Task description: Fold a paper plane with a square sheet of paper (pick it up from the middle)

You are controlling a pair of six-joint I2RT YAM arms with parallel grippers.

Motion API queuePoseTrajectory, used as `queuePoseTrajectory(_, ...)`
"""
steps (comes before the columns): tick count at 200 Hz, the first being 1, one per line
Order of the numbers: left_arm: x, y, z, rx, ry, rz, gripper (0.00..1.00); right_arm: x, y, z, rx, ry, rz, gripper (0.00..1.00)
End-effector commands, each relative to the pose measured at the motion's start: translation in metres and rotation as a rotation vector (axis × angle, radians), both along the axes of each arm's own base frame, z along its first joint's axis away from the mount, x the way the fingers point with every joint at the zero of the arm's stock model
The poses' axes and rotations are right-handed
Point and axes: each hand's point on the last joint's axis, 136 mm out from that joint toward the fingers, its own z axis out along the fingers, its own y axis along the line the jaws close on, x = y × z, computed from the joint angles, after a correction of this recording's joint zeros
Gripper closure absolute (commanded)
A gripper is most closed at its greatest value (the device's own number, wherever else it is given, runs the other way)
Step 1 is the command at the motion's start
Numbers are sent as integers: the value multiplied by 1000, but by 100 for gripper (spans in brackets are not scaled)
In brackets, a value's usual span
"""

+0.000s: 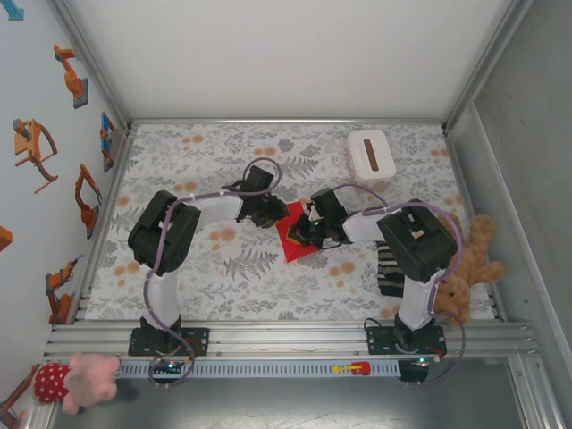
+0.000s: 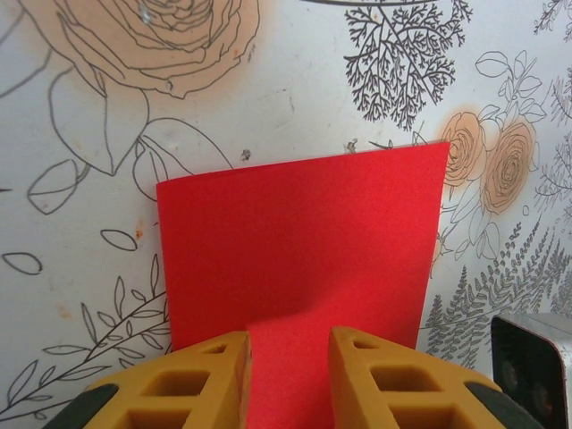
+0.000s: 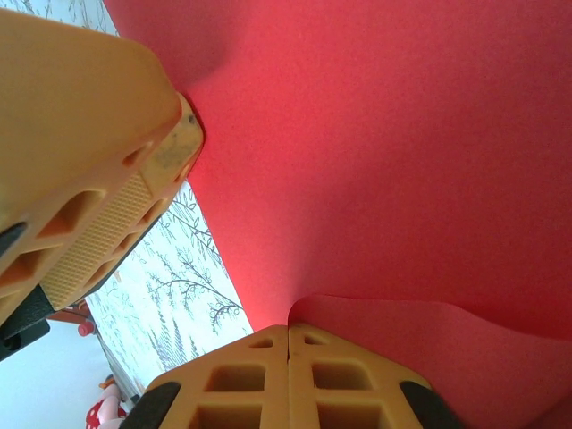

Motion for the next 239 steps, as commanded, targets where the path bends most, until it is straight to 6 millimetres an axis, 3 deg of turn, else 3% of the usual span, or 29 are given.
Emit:
queuePoseTrajectory(1, 4, 1, 8, 12, 6, -25, 70, -1, 0, -10, -36, 28, -4, 100)
queuePoseTrajectory(33, 21, 5, 39, -21, -54, 5, 67, -1, 0, -11, -42, 35, -3, 100)
queuePoseTrajectory(52, 26, 18, 53, -19, -85, 43, 63, -1, 0, -11, -44, 39, -3, 91)
queuePoseTrajectory(96, 21, 57, 65, 15, -117, 111, 62, 0, 0, -10, -41, 37, -5, 77)
queuePoseTrajectory(128, 12, 71, 69, 25, -124, 127, 62, -1, -1, -10, -42, 33, -6, 72)
queuePoseTrajectory(174, -2, 69, 69, -11, -114, 114, 62, -3, -3, -9, -45, 26, -7, 68)
queuePoseTrajectory(207, -11, 57, 64, -34, -97, 82, 63, -4, -5, -12, -53, 31, -11, 68)
queuePoseTrajectory(239, -21, 39, 56, -50, -72, 40, 69, -4, -7, -13, -66, 37, -15, 82)
